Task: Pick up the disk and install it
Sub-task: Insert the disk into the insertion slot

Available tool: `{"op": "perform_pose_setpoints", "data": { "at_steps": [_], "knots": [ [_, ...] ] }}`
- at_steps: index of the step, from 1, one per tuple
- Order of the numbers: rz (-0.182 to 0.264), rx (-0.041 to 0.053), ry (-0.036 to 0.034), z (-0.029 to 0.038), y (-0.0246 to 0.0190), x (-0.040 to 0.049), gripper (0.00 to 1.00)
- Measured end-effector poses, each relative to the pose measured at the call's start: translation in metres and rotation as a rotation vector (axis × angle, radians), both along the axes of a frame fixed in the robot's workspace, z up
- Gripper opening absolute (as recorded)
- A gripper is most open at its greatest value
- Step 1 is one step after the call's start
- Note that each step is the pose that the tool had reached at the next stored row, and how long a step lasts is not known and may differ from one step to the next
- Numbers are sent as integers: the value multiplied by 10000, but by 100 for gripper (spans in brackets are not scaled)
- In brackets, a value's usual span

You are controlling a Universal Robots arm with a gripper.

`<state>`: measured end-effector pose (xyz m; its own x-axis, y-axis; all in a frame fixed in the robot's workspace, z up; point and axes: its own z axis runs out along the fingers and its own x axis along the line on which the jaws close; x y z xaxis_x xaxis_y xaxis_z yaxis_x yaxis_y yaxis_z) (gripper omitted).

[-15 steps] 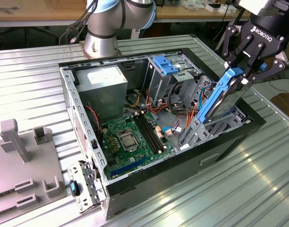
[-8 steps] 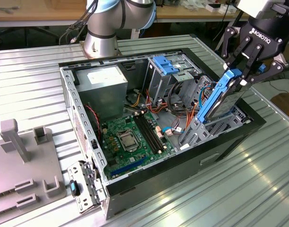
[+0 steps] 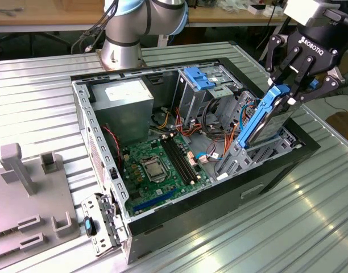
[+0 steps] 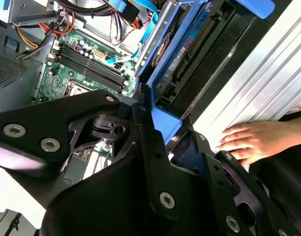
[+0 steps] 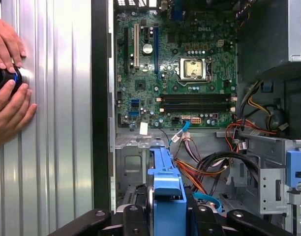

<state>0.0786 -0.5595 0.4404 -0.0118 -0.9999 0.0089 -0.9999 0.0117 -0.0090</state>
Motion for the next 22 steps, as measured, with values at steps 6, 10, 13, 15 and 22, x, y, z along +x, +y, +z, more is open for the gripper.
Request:
{"op": "perform_pose_setpoints", "data": {
  "at_steps": [6, 10, 13, 15, 22],
  "knots": [
    [-1, 28, 0, -39, -1, -1, 37],
    [-1, 44, 0, -67, 0, 0, 37],
    [-1, 54, 0, -86, -1, 0, 37],
    [-1, 61, 0, -100, 0, 0, 37],
    [3, 106, -156, -120, -1, -13, 37]
  ]
}}
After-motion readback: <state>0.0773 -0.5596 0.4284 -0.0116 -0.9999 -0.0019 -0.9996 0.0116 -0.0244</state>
